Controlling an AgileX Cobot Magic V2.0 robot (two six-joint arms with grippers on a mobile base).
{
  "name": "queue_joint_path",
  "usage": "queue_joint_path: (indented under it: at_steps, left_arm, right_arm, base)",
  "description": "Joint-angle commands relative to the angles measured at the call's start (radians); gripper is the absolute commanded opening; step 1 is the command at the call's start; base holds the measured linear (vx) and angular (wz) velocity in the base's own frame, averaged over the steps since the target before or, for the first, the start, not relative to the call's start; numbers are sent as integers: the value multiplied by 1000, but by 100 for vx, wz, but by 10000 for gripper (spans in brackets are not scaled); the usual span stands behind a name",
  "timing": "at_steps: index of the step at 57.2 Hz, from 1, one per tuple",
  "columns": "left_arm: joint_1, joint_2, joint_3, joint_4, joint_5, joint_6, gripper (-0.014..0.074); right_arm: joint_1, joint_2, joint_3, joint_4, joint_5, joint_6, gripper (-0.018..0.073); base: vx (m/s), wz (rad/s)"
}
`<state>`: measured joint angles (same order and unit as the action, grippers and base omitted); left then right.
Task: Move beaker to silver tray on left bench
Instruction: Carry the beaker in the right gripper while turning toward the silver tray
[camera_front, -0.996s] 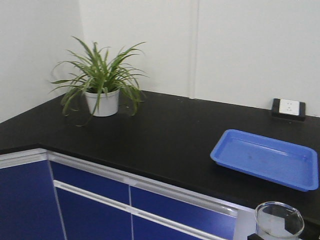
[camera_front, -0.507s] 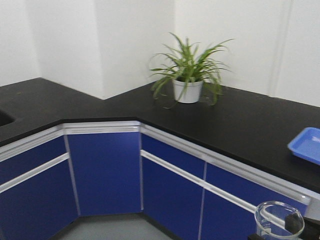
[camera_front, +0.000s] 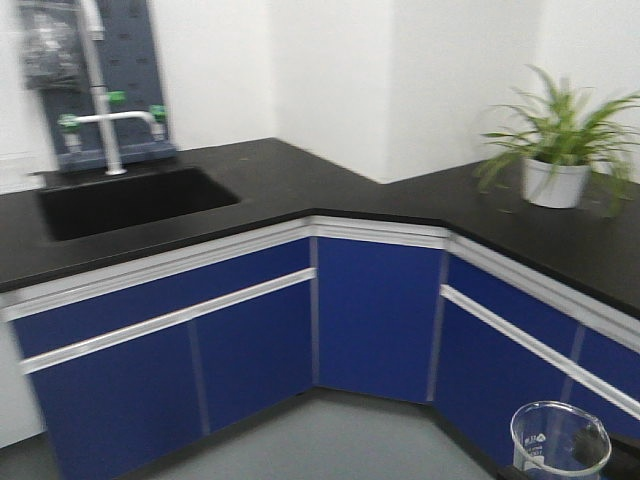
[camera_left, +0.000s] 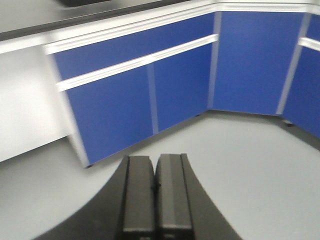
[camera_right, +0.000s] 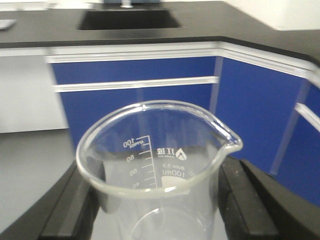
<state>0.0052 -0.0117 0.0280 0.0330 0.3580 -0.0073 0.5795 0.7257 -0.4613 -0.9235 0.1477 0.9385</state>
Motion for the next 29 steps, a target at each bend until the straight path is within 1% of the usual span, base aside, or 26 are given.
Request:
queue_joint_path:
  at_steps: [1,29]
  left_arm:
    - [-6,-16,28,-2,-78,-3,1]
    - [-6,-16,28,-2,-78,-3,1]
  right_arm:
    - [-4,-4,-32,-17,-48,0,-6]
    - [-4,-4,-32,-17,-47,0,-6]
  base:
    - [-19,71]
    - [-14,76]
